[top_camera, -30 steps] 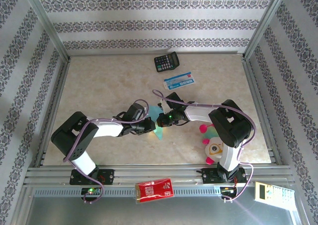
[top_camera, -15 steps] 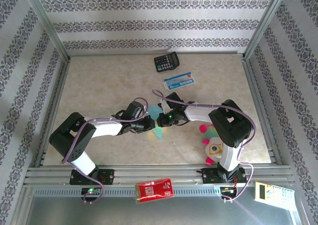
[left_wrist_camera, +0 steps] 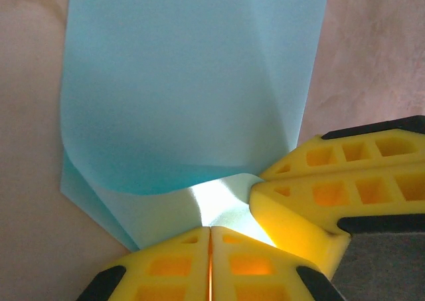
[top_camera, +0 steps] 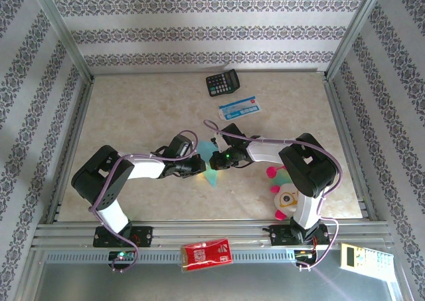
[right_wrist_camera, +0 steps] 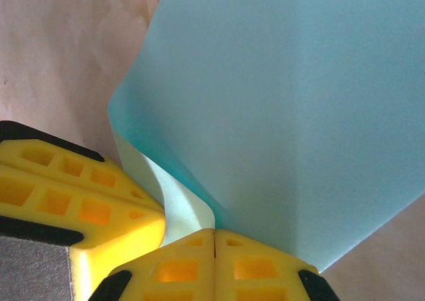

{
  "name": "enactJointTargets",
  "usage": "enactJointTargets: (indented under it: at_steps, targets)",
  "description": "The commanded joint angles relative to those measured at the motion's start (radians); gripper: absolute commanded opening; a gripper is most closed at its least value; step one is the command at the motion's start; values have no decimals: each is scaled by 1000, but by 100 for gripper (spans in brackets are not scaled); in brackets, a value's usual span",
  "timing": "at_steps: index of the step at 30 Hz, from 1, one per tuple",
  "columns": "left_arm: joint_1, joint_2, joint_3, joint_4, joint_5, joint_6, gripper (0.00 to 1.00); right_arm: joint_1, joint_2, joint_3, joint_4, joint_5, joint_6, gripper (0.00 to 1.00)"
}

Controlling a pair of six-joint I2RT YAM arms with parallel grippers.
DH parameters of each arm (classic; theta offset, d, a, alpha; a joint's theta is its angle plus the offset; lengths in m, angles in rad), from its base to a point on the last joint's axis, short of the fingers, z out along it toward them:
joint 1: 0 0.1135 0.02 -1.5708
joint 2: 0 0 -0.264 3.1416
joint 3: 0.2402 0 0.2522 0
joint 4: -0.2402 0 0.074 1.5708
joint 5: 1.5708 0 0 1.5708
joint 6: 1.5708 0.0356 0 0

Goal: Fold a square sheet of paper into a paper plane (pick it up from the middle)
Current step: Third fold the triangle at the center of the table.

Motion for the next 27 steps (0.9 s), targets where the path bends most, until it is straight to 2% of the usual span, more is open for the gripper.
enactJointTargets:
  at_steps: [1, 11, 18, 22, 27]
  targets:
    - [5, 34, -24, -11, -12, 17, 9, -17, 62, -23, -109, 85, -26, 0]
    - [5, 56, -61, -9, -14, 20, 0, -27, 13, 78, -207, 89, -69, 15]
    - [5, 60, -61, -23, -10, 26, 0, -55, -61, 131, -298, 115, -107, 25]
    - [5, 63, -52, -37, -11, 29, 0, -73, -167, 58, -282, 95, -89, 25]
    - [5, 62, -37, -77, -15, 18, 0, -27, -240, -89, -106, -66, 54, 15]
